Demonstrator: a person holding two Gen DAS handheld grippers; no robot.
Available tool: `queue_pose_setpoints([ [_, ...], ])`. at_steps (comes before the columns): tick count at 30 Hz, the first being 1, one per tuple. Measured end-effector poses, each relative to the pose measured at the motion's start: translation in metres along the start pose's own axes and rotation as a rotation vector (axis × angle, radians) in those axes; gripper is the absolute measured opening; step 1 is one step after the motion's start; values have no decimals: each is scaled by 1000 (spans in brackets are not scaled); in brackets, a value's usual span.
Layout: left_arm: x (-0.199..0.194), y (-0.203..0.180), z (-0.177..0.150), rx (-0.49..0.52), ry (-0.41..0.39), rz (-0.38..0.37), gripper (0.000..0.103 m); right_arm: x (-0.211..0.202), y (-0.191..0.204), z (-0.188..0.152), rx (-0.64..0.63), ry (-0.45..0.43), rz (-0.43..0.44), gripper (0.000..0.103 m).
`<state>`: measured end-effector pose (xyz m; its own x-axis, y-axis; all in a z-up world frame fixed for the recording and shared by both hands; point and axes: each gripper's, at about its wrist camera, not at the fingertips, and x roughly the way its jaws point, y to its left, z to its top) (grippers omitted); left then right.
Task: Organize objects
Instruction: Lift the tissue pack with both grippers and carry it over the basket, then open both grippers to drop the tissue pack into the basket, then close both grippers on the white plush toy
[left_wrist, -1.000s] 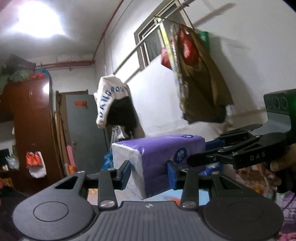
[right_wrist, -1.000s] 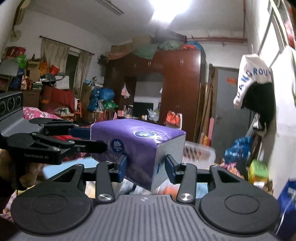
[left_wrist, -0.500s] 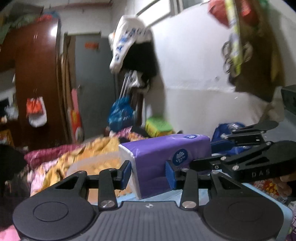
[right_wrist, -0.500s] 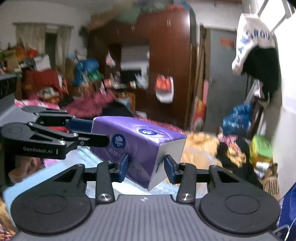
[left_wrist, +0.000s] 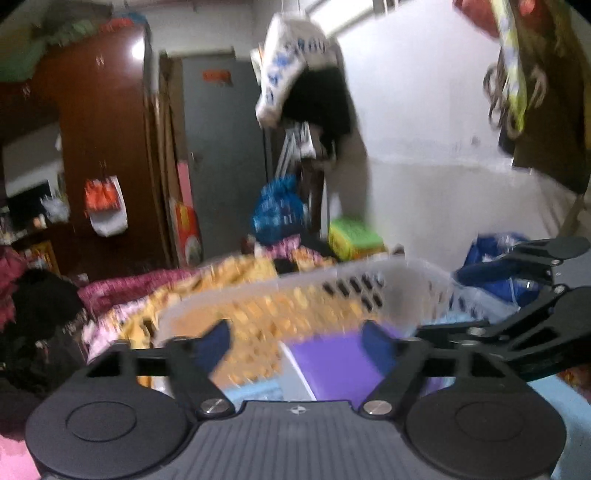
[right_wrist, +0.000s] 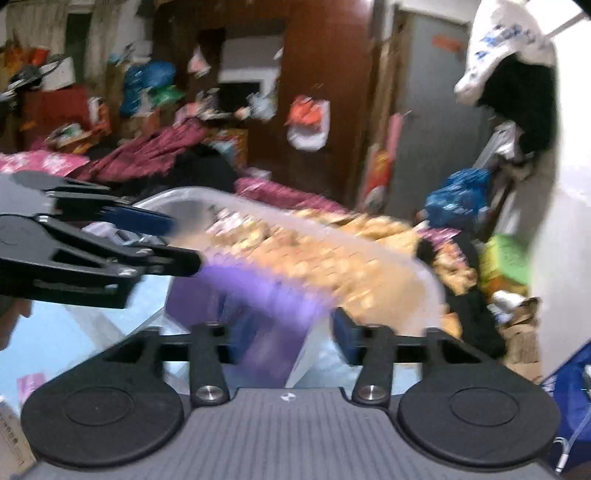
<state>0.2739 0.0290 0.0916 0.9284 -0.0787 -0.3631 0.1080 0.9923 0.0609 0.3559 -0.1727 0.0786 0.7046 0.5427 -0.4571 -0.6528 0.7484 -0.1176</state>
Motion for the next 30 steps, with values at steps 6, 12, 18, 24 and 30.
queue_pose_setpoints([
  [6,-75,-6,-36,-20,-84,-16,97,-77,-2,-33,75,-168,18,103],
  [12,-121,-13,-99,-55,-74,-30,97,-112,-1,-99,196,-178,67,103],
  [18,-128,-2,-130,-108,-24,-24,97,-117,13,-139,315,-139,89,103],
  [24,-121,12,-148,-165,4,-27,96,-104,12,-130,292,-148,68,103],
  [30,-127,-9,-148,-123,-27,-63,95,-115,21,-146,311,-191,159,98],
])
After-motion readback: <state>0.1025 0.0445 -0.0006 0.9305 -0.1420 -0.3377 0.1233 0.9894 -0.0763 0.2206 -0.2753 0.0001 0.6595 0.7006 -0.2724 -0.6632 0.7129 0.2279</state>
